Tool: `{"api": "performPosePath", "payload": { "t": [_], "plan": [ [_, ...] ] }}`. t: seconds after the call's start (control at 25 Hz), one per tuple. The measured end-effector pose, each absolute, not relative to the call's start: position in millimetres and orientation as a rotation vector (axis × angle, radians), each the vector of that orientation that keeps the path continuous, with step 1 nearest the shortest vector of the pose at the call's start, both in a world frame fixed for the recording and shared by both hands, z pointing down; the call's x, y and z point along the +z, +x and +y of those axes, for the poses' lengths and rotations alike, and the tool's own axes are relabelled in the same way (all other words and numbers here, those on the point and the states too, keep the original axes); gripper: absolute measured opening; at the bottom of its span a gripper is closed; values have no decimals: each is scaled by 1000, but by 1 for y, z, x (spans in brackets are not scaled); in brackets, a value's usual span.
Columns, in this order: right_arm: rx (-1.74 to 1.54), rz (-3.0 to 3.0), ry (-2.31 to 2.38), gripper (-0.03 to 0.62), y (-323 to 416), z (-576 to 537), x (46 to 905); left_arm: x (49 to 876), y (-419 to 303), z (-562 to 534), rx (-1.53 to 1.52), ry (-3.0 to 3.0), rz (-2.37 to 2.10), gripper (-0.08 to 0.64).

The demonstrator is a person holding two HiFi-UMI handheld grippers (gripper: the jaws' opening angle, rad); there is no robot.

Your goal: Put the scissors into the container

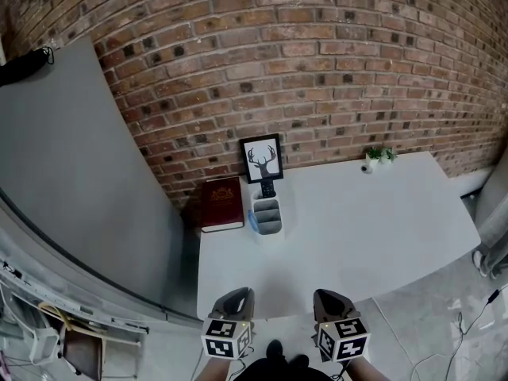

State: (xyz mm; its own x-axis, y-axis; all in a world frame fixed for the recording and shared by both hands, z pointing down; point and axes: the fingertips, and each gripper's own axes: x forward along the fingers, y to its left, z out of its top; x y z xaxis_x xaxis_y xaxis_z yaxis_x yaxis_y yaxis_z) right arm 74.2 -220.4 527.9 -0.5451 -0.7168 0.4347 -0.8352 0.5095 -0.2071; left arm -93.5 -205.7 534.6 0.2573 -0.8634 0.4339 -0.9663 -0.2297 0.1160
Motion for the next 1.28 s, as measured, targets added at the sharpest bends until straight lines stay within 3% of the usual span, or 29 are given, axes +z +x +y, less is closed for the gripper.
{"api": "performPosePath", "payload": {
  "t": [1.28],
  "plan": [
    [575, -2485, 1267, 0, 73, -219, 527, 532, -97, -199, 364, 2162, -1684, 32]
  ]
}}
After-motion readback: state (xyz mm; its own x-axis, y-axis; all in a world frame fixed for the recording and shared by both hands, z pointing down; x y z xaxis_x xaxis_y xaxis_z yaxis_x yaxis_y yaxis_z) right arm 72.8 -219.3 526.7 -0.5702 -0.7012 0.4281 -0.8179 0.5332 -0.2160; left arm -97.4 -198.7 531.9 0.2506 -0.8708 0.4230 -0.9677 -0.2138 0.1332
